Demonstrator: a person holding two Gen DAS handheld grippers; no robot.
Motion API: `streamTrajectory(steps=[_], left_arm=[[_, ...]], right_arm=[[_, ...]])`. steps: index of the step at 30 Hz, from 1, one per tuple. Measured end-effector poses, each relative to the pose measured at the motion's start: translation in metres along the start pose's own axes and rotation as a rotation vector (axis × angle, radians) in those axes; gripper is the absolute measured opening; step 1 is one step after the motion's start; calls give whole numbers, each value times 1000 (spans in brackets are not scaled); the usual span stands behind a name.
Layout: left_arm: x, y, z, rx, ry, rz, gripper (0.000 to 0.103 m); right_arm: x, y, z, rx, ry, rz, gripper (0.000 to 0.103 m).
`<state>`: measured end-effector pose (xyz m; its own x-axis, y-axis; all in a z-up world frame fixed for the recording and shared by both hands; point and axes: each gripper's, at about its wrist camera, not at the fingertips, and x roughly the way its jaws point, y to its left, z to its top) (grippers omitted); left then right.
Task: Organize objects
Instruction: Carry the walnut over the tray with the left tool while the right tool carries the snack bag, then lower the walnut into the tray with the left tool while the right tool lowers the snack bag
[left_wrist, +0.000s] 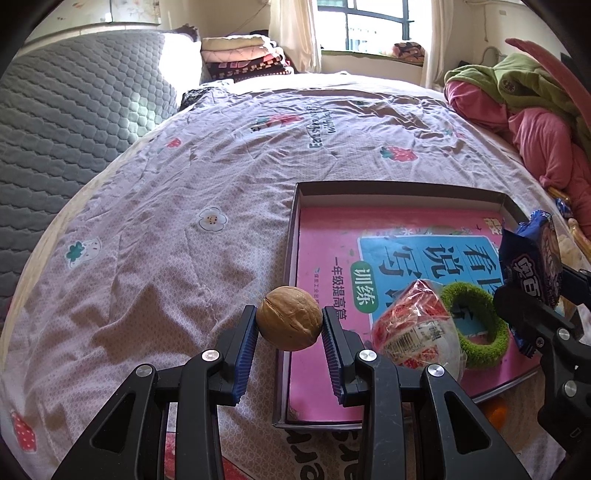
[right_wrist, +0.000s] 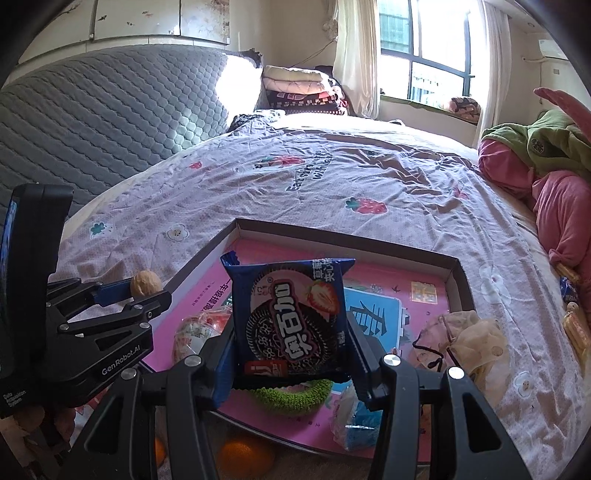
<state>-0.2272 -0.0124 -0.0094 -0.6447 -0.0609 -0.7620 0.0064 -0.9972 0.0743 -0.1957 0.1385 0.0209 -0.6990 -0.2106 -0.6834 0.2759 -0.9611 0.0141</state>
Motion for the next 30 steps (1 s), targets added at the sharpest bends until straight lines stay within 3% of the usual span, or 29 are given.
streamTrajectory(steps=[23, 30], left_arm=[[3, -16, -6, 57, 4, 27, 35], [-2, -27, -8, 84, -7, 2, 35]], right_arm=[[13, 12, -16, -51, 76, -6, 52], [14, 12, -18, -54, 86, -7, 52]])
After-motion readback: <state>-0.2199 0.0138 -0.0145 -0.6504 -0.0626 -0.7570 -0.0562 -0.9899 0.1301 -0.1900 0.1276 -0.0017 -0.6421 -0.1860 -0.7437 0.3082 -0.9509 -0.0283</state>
